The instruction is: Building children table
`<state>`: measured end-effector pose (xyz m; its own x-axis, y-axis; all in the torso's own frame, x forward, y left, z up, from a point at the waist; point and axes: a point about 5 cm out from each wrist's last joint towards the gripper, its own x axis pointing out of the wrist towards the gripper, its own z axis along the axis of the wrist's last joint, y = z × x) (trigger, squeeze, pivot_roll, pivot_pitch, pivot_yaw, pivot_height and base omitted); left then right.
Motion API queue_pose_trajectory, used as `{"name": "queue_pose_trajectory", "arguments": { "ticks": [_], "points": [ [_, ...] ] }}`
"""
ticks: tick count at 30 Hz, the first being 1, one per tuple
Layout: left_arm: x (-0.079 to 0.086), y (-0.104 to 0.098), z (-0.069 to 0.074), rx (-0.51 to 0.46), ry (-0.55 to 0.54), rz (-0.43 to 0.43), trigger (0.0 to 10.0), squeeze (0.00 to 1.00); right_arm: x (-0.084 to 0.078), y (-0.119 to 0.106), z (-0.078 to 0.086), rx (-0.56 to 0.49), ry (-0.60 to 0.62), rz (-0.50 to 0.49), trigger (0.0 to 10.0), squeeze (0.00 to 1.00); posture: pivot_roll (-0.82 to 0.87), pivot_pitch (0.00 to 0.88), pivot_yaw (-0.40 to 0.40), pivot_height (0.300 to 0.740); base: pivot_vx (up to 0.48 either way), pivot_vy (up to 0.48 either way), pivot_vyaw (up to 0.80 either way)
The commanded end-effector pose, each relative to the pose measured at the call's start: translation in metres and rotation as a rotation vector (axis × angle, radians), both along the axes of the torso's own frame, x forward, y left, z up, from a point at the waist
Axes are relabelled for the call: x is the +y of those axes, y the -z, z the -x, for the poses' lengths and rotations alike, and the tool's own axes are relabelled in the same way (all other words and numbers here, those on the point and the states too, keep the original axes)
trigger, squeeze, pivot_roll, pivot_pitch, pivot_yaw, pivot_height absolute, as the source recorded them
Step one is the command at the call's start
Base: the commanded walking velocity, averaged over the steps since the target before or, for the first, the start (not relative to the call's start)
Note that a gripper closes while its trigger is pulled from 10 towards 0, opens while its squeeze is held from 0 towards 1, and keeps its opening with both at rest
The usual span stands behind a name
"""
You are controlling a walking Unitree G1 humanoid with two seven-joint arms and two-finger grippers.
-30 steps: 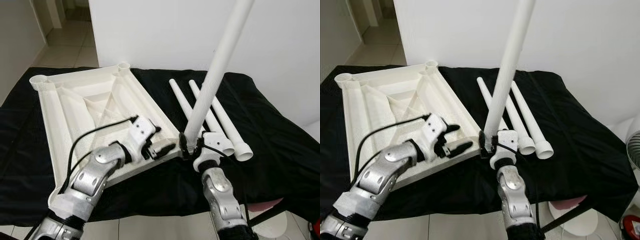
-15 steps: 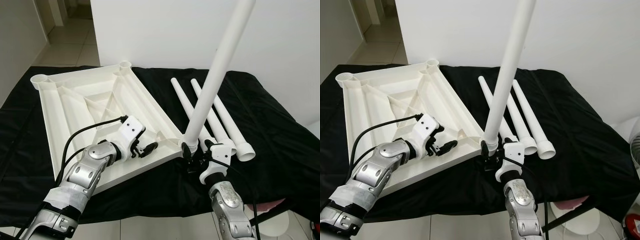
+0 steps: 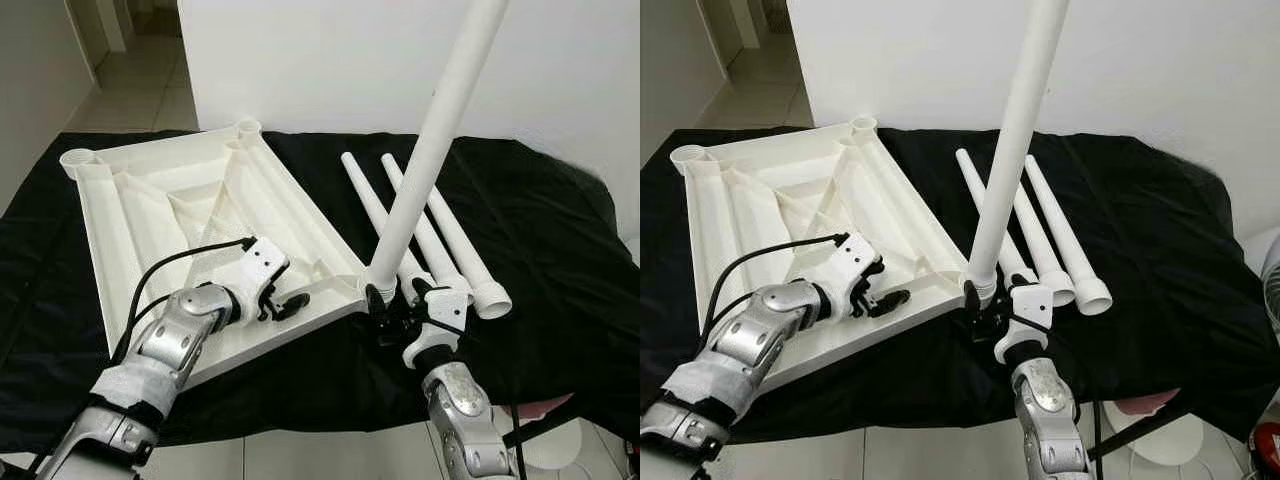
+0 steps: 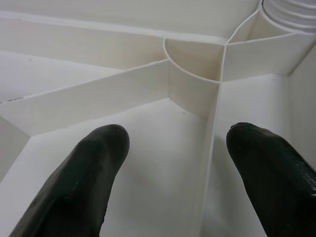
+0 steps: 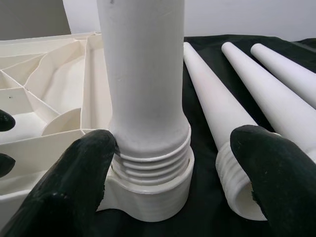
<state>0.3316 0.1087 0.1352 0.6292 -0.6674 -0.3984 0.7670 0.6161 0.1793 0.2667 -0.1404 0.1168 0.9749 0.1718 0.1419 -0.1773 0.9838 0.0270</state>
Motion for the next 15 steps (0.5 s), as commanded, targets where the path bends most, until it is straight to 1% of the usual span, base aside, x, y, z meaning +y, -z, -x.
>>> {"name": "queue_pose_trajectory", "arguments": {
  "ticks": [1, 2, 4, 7, 8, 9, 11, 12, 13, 14, 15],
  "points": [
    [0.025, 0.022, -0.006, 0.053, -0.229, -0.088, 10.0, 0.00, -0.006, 0.001, 0.001, 0.005, 0.028, 0.010, 10.0, 0.00, 0.00, 0.053, -0.031, 0.740, 0.000, 0.000, 0.00],
    [0.025, 0.022, -0.006, 0.053, -0.229, -0.088, 10.0, 0.00, -0.006, 0.001, 0.001, 0.005, 0.028, 0.010, 10.0, 0.00, 0.00, 0.053, -0.031, 0.740, 0.000, 0.000, 0.00],
    [0.028, 0.023, -0.008, 0.058, -0.262, -0.088, 10.0, 0.00, -0.006, 0.000, 0.000, 0.005, 0.027, 0.011, 10.0, 0.00, 0.00, 0.050, -0.032, 0.740, 0.000, 0.000, 0.00],
    [0.030, 0.023, -0.007, 0.062, -0.273, -0.093, 10.0, 0.00, -0.006, 0.001, 0.000, 0.006, 0.025, 0.014, 10.0, 0.00, 0.00, 0.048, -0.035, 0.740, 0.000, 0.000, 0.00],
    [0.035, 0.023, -0.008, 0.061, -0.306, -0.108, 8.7, 0.00, -0.006, 0.001, -0.001, 0.007, 0.021, 0.019, 10.0, 0.00, 0.00, 0.047, -0.037, 0.740, 0.000, 0.000, 0.00],
    [0.037, 0.023, -0.009, 0.055, -0.316, -0.113, 4.6, 0.00, -0.005, 0.001, -0.001, 0.008, 0.019, 0.021, 10.0, 0.00, 0.00, 0.044, -0.039, 0.740, 0.000, 0.000, 0.00],
    [0.037, 0.023, -0.009, 0.052, -0.321, -0.116, 4.6, 0.00, -0.005, 0.002, -0.001, 0.008, 0.017, 0.022, 10.0, 0.00, 0.01, 0.044, -0.039, 0.740, 0.000, 0.000, 0.00],
    [0.038, 0.022, -0.008, 0.048, -0.318, -0.128, 1.4, 0.00, -0.005, 0.002, -0.001, 0.008, 0.016, 0.023, 10.0, 0.00, 0.01, 0.042, -0.041, 0.740, 0.000, 0.000, 0.00],
    [0.038, 0.022, -0.008, 0.048, -0.318, -0.128, 1.4, 0.00, -0.005, 0.002, -0.001, 0.008, 0.016, 0.023, 10.0, 0.00, 0.01, 0.042, -0.041, 0.740, 0.000, 0.000, 0.00],
    [0.036, 0.022, -0.007, 0.042, -0.291, -0.150, 0.0, 0.00, -0.005, 0.002, -0.003, 0.008, 0.012, 0.030, 10.0, 0.00, 0.01, 0.042, -0.041, 0.740, 0.000, 0.000, 0.00],
    [0.036, 0.022, -0.007, 0.042, -0.291, -0.150, 0.0, 0.00, -0.005, 0.002, -0.003, 0.008, 0.012, 0.030, 10.0, 0.00, 0.01, 0.042, -0.041, 0.740, 0.000, 0.000, 0.00]
  ]
}}
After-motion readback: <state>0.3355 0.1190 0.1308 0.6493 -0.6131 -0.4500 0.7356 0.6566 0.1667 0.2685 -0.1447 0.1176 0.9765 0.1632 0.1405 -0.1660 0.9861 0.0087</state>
